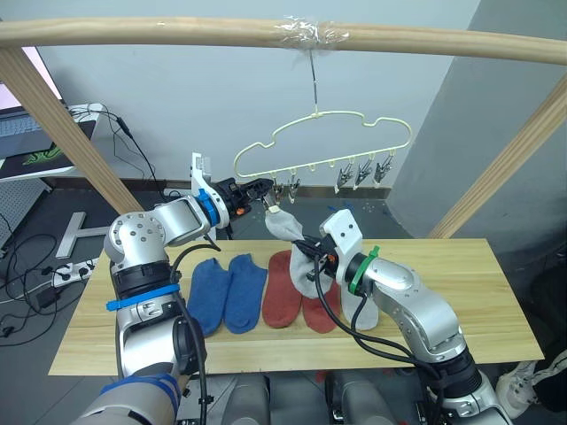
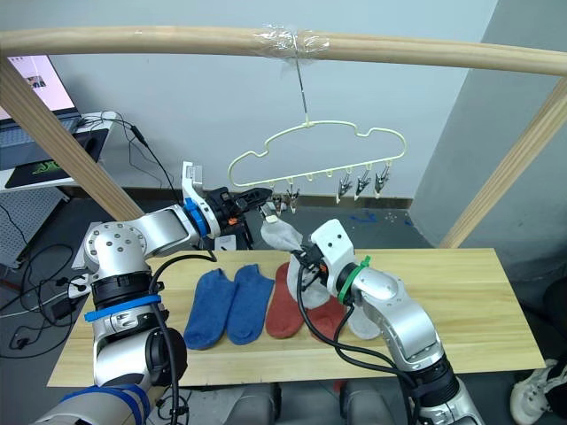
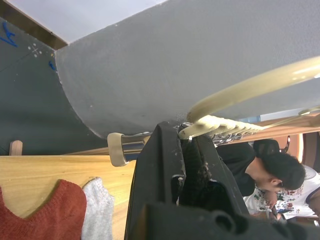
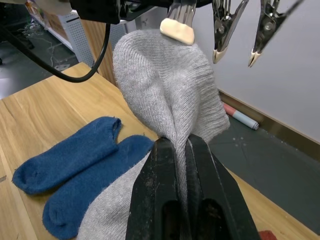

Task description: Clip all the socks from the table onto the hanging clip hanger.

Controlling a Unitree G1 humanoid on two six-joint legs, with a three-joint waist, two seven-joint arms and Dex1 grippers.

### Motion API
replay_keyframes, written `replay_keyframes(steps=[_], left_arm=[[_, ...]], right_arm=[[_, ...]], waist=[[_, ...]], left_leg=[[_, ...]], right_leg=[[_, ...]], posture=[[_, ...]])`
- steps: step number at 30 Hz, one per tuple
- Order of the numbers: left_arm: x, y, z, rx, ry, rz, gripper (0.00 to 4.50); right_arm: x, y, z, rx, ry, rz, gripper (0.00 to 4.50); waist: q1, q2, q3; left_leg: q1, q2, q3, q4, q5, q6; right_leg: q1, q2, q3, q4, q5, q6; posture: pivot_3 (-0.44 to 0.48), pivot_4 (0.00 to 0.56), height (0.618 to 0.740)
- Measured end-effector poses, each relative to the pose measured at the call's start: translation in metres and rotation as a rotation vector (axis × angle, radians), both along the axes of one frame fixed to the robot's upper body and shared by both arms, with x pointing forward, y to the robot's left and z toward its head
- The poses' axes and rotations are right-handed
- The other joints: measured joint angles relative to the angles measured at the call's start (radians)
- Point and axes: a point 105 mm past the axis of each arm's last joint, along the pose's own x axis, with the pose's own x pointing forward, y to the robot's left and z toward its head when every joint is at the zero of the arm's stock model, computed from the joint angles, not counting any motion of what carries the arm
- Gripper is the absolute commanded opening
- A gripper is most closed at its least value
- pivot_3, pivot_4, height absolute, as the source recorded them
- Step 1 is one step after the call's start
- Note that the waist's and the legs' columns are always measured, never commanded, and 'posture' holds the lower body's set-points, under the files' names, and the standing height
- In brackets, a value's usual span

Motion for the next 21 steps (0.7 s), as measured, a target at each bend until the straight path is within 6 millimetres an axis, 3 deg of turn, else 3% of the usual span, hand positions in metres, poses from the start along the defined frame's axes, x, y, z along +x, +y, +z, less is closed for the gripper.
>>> replay_keyframes(steps=[11, 21], left_arm=[[-0.002, -0.0006, 0.0025, 0.006, -0.019, -0.004, 0.0], [-0.0058, 0.0022, 0.0008, -0.004, -0.024, -0.015, 3.0]], right_arm=[[0.0015, 0.0056, 0.0004, 0.017, 0.01, 0.006, 0.03], [0.0056, 0.0051, -0.002, 0.008, 0.016, 0.002, 0.0]], waist=[[-0.001, 0.0, 0.0], [0.001, 0.0, 0.002]], left_leg=[[0.0, 0.0, 0.0, -0.001, 0.0, 0.0], [-0.001, 0.0, 0.0, -0.003, 0.0, 0.0]], right_leg=[[0.0, 0.0, 0.0, -0.001, 0.0, 0.0], [-0.001, 0.0, -0.001, -0.002, 0.0, 0.0]], posture=[[0.151, 0.196, 0.74], [0.158, 0.195, 0.74]])
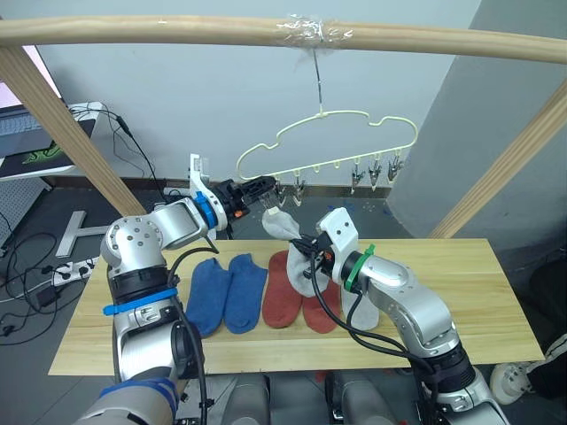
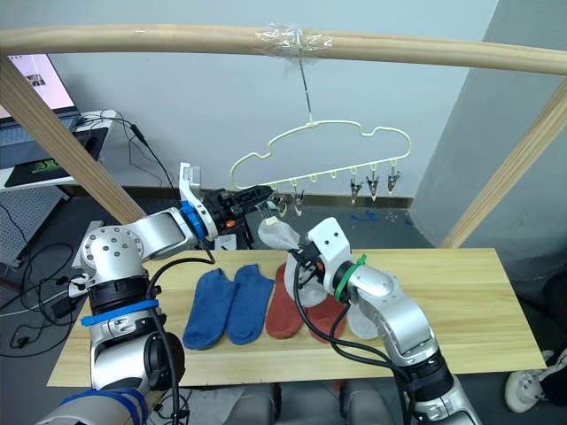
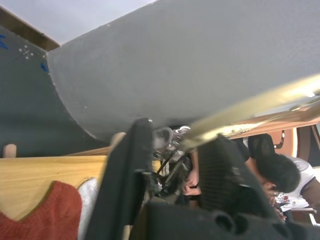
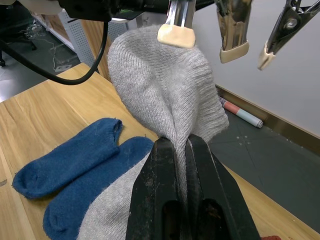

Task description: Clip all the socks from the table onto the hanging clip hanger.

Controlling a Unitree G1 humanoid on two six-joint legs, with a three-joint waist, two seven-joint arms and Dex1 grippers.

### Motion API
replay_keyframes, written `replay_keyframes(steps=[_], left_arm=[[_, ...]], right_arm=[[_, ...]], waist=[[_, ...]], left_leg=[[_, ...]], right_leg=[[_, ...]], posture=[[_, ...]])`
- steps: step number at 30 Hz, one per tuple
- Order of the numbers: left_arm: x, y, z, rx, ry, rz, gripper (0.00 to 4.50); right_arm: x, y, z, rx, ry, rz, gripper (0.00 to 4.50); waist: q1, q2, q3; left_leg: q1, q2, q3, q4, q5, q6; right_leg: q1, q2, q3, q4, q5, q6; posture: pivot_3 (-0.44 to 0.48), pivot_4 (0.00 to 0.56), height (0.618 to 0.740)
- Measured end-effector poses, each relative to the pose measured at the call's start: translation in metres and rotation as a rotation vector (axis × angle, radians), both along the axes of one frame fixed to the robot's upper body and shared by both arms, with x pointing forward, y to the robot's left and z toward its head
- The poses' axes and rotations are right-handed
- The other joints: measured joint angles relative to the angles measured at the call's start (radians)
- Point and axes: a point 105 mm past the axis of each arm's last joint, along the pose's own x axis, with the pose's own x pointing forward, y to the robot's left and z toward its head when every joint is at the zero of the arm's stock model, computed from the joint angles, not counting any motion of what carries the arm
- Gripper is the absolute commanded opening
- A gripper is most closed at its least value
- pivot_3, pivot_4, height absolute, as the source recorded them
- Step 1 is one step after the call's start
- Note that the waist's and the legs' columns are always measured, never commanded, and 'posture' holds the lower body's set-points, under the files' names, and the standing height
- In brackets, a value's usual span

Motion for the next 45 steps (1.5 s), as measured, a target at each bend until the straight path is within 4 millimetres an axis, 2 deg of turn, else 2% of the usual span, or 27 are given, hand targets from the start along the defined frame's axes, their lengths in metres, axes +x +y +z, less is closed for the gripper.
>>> replay_keyframes(steps=[5, 9, 16, 23, 26, 31, 32, 36, 37, 39, 42, 43, 45], left_arm=[[-0.004, 0.014, 0.0, 0.021, 0.01, 0.014, 4.47], [-0.018, 0.03, 0.001, 0.045, -0.002, -0.01, 4.49], [-0.042, 0.041, 0.024, 0.049, -0.08, -0.125, 4.49], [-0.048, 0.042, 0.018, 0.096, -0.087, -0.138, 4.49], [-0.05, 0.052, 0.013, 0.168, -0.093, -0.11, 4.5], [-0.044, 0.066, 0.012, 0.246, -0.14, -0.041, 4.5], [-0.041, 0.067, 0.011, 0.276, -0.158, -0.02, 4.5], [-0.038, 0.069, -0.003, 0.409, -0.221, 0.017, 4.5], [-0.038, 0.067, -0.007, 0.449, -0.242, 0.016, 4.5], [-0.041, 0.06, -0.014, 0.562, -0.315, -0.003, 4.5], [-0.043, 0.041, -0.02, 0.624, -0.419, -0.024, 4.5], [-0.041, 0.036, -0.018, 0.618, -0.448, -0.007, 4.1], [-0.035, 0.025, -0.016, 0.605, -0.523, 0.046, 3.57]], right_arm=[[0.002, 0.001, 0.001, 0.001, -0.004, 0.002, 0.0], [0.005, 0.004, 0.001, 0.005, 0.002, 0.011, 0.0], [0.008, 0.013, 0.0, 0.031, 0.023, 0.032, 0.0], [0.008, 0.018, 0.0, 0.044, 0.028, 0.042, 0.0], [0.007, 0.022, 0.001, 0.073, 0.045, 0.057, 0.82], [-0.004, 0.033, 0.0, 0.117, 0.111, 0.133, 2.62], [-0.006, 0.031, -0.003, 0.089, 0.113, 0.149, 2.87], [-0.014, 0.019, -0.022, 0.011, 0.134, 0.15, 4.35], [-0.013, 0.013, -0.026, -0.008, 0.138, 0.135, 4.49], [-0.011, -0.001, -0.032, -0.046, 0.124, 0.087, 4.49], [-0.008, -0.021, -0.031, -0.071, 0.086, 0.03, 4.49], [-0.007, -0.026, -0.028, -0.071, 0.072, 0.018, 4.5], [-0.008, -0.034, -0.012, -0.047, 0.015, -0.001, 4.5]], waist=[[0.0, -0.001, 0.004], [-0.001, -0.002, 0.007], [0.004, -0.002, 0.01], [0.017, -0.002, 0.01], [0.016, -0.002, 0.01], [0.018, -0.002, 0.01], [0.02, -0.002, 0.01], [0.022, -0.002, 0.009], [0.022, -0.002, 0.009], [0.021, -0.002, 0.009], [0.023, -0.002, 0.009], [0.024, -0.002, 0.009], [0.025, -0.003, 0.009]], left_leg=[[-0.001, 0.0, 0.0, -0.001, 0.0, 0.0], [0.0, 0.0, 0.0, -0.002, 0.0, 0.0], [0.0, 0.001, 0.0, -0.003, 0.0, 0.0], [0.0, 0.001, 0.0, -0.003, 0.0, 0.0], [0.0, 0.001, 0.0, -0.005, 0.0, 0.0], [-0.001, 0.001, 0.0, -0.006, 0.0, -0.001], [-0.001, 0.001, 0.0, -0.006, 0.0, -0.001], [-0.003, 0.0, 0.001, -0.006, 0.0, -0.001], [-0.004, 0.0, 0.001, -0.006, 0.0, -0.001], [-0.005, 0.0, 0.001, -0.006, 0.0, -0.001], [-0.006, 0.001, 0.001, -0.005, 0.0, -0.001], [-0.006, 0.001, 0.001, -0.005, 0.0, -0.001], [-0.007, 0.0, 0.001, -0.004, 0.0, -0.001]], right_leg=[[-0.001, 0.0, 0.0, 0.0, 0.0, 0.0], [-0.001, 0.0, 0.0, 0.0, 0.0, 0.0], [-0.001, 0.0, -0.001, 0.0, 0.0, 0.0], [-0.002, 0.0, -0.001, -0.001, 0.0, -0.001], [-0.003, 0.0, -0.001, 0.0, -0.001, -0.002], [-0.004, 0.0, -0.001, 0.0, -0.001, -0.002], [-0.004, -0.001, -0.001, -0.001, -0.001, -0.002], [-0.004, -0.002, -0.001, -0.003, -0.001, -0.002], [-0.005, -0.002, -0.001, -0.003, -0.001, -0.002], [-0.005, -0.002, -0.001, -0.004, -0.001, -0.002], [-0.005, -0.002, -0.002, -0.005, -0.001, -0.002], [-0.005, -0.002, -0.002, -0.005, -0.001, -0.002], [-0.005, -0.002, -0.001, -0.006, 0.0, 0.0]], posture=[[0.168, 0.195, 0.74], [0.18, 0.195, 0.74], [0.206, 0.192, 0.74], [0.211, 0.182, 0.74], [0.211, 0.182, 0.74], [0.211, 0.167, 0.74], [0.208, 0.164, 0.74], [0.203, 0.159, 0.74], [0.2, 0.157, 0.74], [0.195, 0.156, 0.74], [0.187, 0.151, 0.74], [0.187, 0.147, 0.74], [0.174, 0.146, 0.74]])
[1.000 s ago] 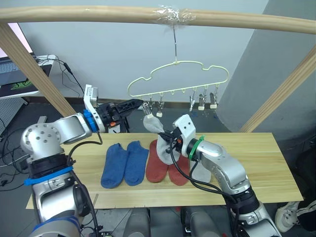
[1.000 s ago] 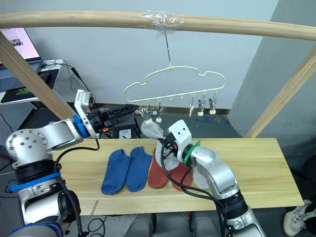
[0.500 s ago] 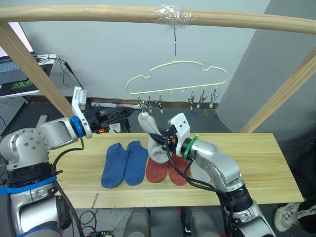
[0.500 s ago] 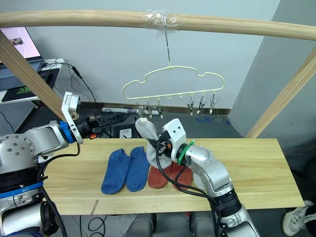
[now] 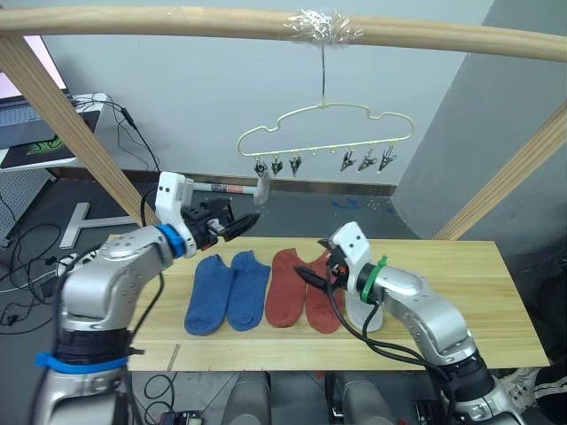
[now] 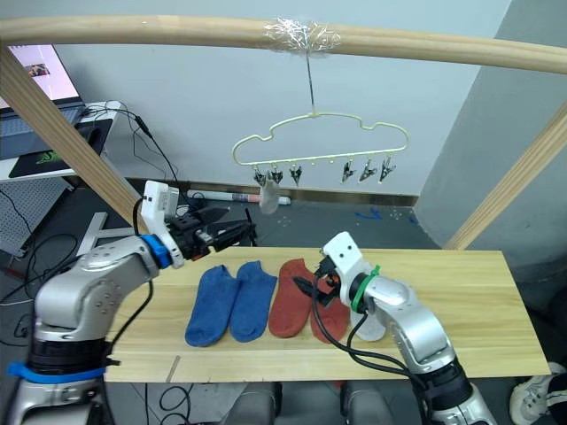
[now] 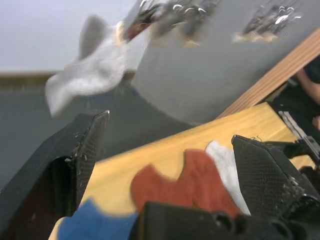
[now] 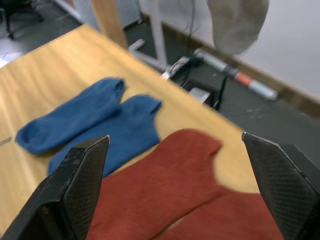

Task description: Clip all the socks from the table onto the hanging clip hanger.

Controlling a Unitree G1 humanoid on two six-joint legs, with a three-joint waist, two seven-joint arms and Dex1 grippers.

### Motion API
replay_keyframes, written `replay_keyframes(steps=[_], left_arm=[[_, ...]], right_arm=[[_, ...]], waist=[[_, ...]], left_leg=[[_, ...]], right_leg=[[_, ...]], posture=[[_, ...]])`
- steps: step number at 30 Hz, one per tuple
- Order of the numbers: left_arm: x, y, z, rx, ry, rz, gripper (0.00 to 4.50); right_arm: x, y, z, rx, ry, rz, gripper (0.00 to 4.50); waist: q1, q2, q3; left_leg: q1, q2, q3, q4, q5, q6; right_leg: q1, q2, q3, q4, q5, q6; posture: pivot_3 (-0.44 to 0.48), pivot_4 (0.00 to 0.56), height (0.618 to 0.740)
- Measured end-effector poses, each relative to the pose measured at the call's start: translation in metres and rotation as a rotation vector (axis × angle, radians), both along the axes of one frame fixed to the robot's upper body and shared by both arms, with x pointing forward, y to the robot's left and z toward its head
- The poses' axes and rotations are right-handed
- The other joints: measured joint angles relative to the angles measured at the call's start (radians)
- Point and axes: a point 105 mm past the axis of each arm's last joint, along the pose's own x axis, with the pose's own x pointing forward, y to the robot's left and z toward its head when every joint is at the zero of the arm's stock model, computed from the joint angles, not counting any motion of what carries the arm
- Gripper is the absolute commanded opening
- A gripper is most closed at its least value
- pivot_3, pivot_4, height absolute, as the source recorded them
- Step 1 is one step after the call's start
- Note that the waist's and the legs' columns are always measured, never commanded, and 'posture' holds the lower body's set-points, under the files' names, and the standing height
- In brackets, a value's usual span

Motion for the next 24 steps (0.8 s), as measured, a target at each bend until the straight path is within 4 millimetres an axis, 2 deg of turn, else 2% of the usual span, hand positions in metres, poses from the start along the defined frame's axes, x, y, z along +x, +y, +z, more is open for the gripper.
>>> replay_keyframes(steps=[4, 9, 18, 24], left_arm=[[0.008, -0.021, -0.007, 0.008, -0.106, 0.045, 2.4], [0.009, -0.05, -0.008, 0.02, -0.205, 0.064, 2.4], [0.027, -0.051, -0.01, 0.044, -0.305, 0.266, 2.4], [0.047, -0.06, -0.019, 0.019, -0.287, 0.296, 2.4]], right_arm=[[-0.003, -0.015, 0.022, 0.017, -0.077, -0.017, 4.5], [-0.006, -0.023, 0.032, 0.012, -0.11, -0.02, 4.5], [-0.008, -0.026, 0.051, 0.014, -0.168, -0.038, 4.5], [-0.003, -0.031, 0.058, 0.004, -0.187, -0.065, 4.5]], waist=[[0.0, 0.0, -0.001], [-0.005, 0.0, -0.002], [-0.008, 0.001, -0.005], [-0.007, 0.001, -0.007]], left_leg=[[0.0, -0.001, 0.001, 0.001, 0.0, 0.0], [-0.001, -0.001, 0.0, 0.003, 0.0, 0.0], [-0.002, -0.001, 0.0, 0.014, 0.0, 0.0], [-0.002, -0.002, 0.001, 0.017, 0.001, 0.002]], right_leg=[[0.001, 0.0, 0.001, -0.003, 0.002, 0.002], [0.001, 0.0, 0.001, -0.002, 0.005, -0.002], [0.005, 0.001, 0.001, -0.002, 0.008, 0.005], [0.006, 0.001, 0.002, -0.002, 0.011, 0.007]], posture=[[0.147, 0.136, 0.74], [0.123, 0.129, 0.74], [0.101, 0.124, 0.74], [0.096, 0.129, 0.74]])
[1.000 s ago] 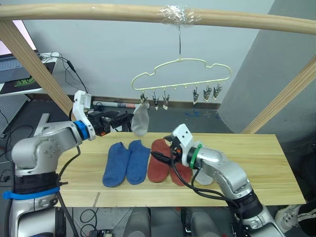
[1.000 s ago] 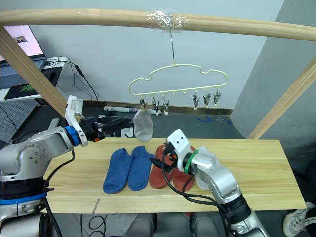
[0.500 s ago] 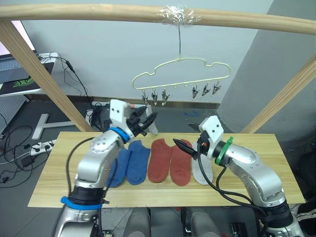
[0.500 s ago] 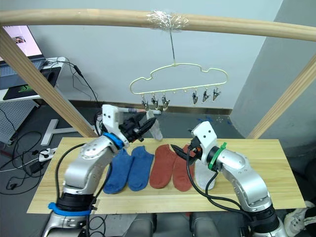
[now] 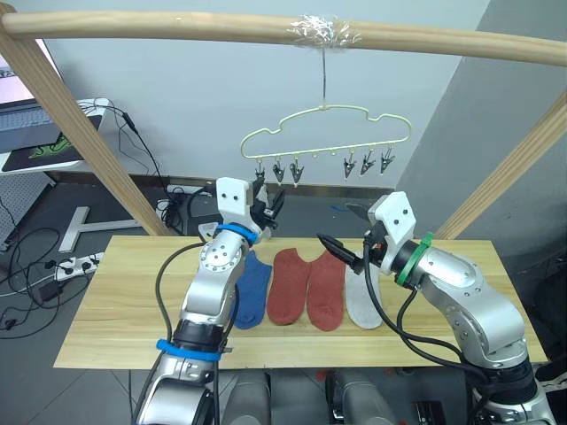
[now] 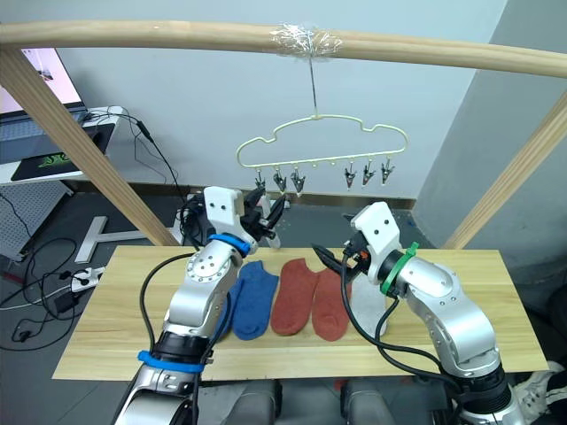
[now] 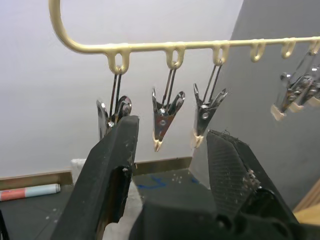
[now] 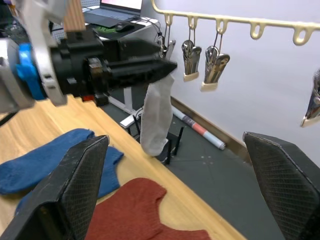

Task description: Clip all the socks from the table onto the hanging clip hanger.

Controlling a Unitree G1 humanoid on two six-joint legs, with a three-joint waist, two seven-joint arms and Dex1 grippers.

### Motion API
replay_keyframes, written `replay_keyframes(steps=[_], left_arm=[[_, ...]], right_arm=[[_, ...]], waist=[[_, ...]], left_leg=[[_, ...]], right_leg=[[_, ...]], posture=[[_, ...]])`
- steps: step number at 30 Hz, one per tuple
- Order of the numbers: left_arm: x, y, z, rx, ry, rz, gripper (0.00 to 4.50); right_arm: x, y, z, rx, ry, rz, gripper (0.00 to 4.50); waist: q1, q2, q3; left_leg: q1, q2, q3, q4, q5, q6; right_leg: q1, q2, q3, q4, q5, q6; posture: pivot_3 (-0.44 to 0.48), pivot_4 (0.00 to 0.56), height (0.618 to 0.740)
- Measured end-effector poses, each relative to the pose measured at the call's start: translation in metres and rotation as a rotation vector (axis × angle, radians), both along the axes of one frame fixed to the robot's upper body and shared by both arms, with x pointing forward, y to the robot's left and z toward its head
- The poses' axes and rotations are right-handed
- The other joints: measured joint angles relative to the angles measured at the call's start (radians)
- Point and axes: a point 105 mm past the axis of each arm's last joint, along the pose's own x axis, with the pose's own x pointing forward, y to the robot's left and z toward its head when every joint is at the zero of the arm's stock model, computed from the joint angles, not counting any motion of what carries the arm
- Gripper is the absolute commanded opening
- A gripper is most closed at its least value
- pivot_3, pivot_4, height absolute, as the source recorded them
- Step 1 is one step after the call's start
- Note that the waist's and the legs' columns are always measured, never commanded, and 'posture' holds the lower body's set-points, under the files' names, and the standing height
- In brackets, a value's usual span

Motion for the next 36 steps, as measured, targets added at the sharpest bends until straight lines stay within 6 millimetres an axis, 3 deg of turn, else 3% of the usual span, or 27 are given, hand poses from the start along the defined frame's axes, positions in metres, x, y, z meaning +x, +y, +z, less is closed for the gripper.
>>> replay_keyframes(steps=[8, 21, 36], left_arm=[[0.021, -0.007, 0.009, -0.026, -0.038, 0.036, 2.4], [0.034, -0.014, 0.02, -0.018, -0.084, 0.063, 2.4], [0.042, -0.01, 0.016, 0.016, -0.086, 0.108, 2.4]], right_arm=[[0.005, -0.001, 0.01, 0.002, -0.032, -0.015, 4.5], [0.007, -0.007, 0.012, 0.003, -0.026, -0.04, 4.5], [0.008, -0.009, 0.013, 0.012, -0.012, -0.044, 4.5]], waist=[[-0.002, 0.0, 0.0], [-0.003, 0.0, 0.0], [-0.008, 0.0, 0.0]], left_leg=[[0.0, 0.0, 0.0, 0.0, 0.0, 0.0], [0.0, 0.0, 0.0, 0.0, 0.0, 0.0], [0.0, 0.0, 0.0, 0.0, 0.0, 0.0]], right_leg=[[0.0, 0.0, 0.0, 0.0, 0.003, -0.004], [0.0, 0.001, 0.0, 0.0, 0.003, -0.004], [0.0, 0.001, 0.0, 0.001, 0.003, -0.004]], posture=[[0.079, 0.143, 0.74], [0.064, 0.159, 0.74], [0.056, 0.164, 0.74]])
